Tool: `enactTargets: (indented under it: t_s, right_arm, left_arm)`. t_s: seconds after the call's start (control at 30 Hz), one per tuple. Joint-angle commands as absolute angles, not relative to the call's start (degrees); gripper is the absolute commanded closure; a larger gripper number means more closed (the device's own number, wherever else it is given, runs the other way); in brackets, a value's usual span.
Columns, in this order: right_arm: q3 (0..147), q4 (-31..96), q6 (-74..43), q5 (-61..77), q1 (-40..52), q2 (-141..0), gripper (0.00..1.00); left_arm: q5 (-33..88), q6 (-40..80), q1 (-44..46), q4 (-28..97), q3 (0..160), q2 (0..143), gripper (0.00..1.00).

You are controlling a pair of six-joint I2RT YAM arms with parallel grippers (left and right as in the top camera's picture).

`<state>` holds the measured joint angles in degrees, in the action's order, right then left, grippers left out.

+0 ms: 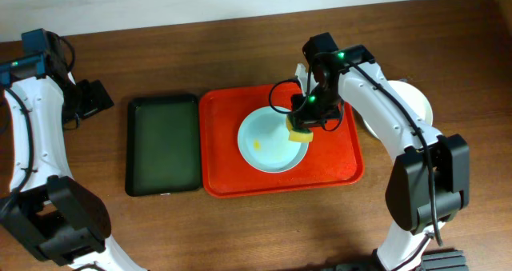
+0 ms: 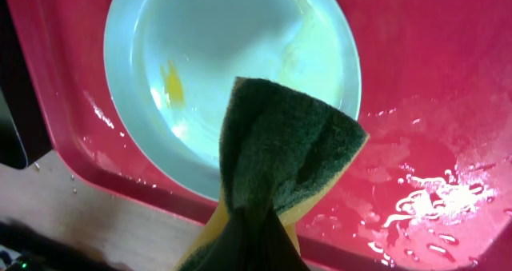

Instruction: Clean dirty plates on tray and stack at the side

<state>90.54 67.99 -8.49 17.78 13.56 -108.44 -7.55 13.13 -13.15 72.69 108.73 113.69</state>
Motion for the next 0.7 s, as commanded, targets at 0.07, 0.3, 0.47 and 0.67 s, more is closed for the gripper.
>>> enactTargets:
  t_s: [0.07, 0.3, 0.47, 0.67]
  right_arm:
    - [90.43, 66.63, -7.70, 17.15, 13.96, -108.38, 0.96]
    - [89.67, 63.61, -7.77, 20.80, 18.06, -108.38, 0.96]
    - [82.54, 51.22, -14.11, 17.15, 25.52, -110.02, 0.96]
    - [82.32, 48.84, -15.22, 17.30, 25.39, -109.03, 0.52]
  left_arm:
    - [-7.77, 13.69, -13.19, 72.73, 109.40, 112.49, 0.01]
    - [19.88, 6.52, -10.94, 76.73, 109.06, 112.49, 0.01]
    - [20.16, 5.89, -3.20, 78.13, 109.06, 112.49, 0.01]
    - [20.16, 5.96, 2.72, 78.70, 109.06, 112.49, 0.01]
